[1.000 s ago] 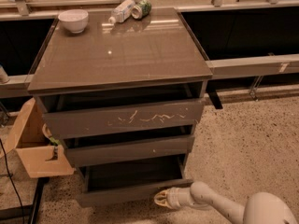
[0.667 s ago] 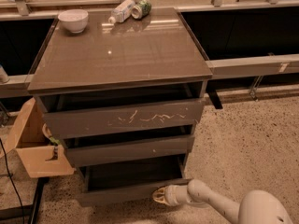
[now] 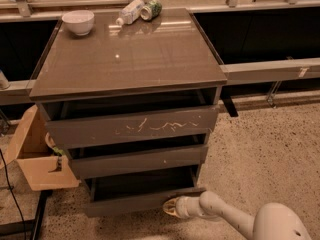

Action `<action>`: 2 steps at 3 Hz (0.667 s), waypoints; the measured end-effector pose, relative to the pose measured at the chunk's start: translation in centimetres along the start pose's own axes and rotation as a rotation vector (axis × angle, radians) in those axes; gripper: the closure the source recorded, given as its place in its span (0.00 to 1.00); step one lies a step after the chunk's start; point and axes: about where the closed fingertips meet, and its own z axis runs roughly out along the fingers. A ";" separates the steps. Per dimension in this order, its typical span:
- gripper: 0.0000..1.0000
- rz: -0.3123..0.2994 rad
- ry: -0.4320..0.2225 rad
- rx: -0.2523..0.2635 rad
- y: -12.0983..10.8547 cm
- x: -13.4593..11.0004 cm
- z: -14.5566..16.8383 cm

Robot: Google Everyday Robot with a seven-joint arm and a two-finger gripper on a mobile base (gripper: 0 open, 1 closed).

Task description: Close bottom drawer

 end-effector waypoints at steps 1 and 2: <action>0.50 0.000 0.000 0.000 0.0 0.0 0.0; 0.28 0.000 0.000 0.000 0.0 0.0 0.0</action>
Offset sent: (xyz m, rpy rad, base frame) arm 0.0000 0.0000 0.0000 0.0000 0.0000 0.0000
